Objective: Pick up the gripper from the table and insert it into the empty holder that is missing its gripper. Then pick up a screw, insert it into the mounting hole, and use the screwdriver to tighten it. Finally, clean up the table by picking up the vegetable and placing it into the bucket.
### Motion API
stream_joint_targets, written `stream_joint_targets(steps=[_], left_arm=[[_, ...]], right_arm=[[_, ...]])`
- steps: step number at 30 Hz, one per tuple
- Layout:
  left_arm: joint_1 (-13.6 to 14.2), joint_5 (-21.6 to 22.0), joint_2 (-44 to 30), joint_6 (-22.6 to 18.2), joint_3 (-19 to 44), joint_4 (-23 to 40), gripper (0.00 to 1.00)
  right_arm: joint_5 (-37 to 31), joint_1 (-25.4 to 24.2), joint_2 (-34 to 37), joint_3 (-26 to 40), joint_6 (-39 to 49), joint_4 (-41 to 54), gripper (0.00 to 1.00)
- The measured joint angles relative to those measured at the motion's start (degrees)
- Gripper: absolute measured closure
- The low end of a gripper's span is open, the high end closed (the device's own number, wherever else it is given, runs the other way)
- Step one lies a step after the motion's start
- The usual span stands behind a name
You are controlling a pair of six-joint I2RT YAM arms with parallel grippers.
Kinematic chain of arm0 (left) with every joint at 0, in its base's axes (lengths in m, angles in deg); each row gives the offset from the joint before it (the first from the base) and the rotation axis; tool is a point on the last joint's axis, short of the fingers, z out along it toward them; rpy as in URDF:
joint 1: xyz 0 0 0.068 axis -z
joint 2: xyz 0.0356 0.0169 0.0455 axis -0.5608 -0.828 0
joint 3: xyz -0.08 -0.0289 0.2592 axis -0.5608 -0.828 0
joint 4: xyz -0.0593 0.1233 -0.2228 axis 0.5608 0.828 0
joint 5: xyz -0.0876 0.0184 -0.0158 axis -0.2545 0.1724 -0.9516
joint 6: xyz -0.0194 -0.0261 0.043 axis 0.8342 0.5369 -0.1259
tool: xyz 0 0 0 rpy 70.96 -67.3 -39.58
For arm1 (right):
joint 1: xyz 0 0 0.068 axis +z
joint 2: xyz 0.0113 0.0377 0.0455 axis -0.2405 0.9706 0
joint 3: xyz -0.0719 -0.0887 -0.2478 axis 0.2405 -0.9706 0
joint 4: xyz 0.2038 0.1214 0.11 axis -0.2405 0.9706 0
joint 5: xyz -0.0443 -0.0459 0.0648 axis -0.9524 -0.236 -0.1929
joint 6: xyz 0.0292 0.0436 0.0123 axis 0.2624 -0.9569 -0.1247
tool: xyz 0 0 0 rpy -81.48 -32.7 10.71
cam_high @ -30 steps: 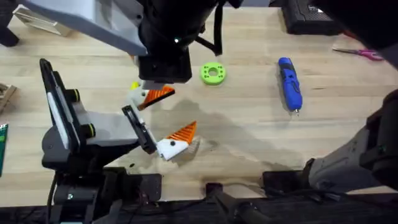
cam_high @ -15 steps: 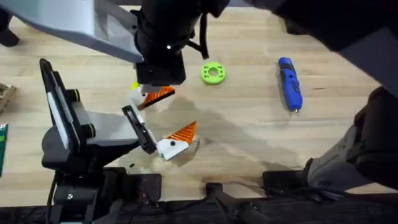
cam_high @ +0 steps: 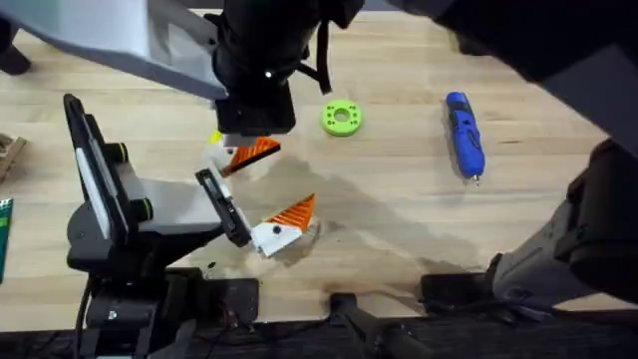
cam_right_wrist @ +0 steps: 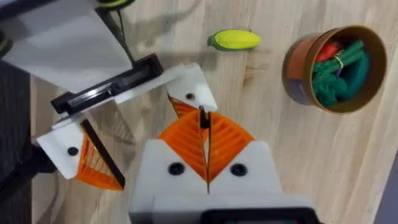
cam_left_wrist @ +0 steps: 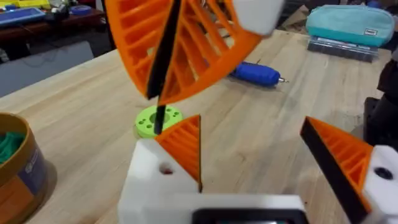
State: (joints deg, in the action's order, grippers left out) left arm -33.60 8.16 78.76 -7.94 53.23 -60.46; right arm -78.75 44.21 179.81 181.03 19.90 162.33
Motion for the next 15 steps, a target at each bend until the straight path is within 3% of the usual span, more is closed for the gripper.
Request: stream_joint_targets(steps=[15], left_arm=[[0.0, 0.0, 0.0, 0.0, 0.0, 0.0, 0.015]], right_arm=[[-0.02, 1.33, 0.01, 0.0, 0.17, 0.83, 0.994]])
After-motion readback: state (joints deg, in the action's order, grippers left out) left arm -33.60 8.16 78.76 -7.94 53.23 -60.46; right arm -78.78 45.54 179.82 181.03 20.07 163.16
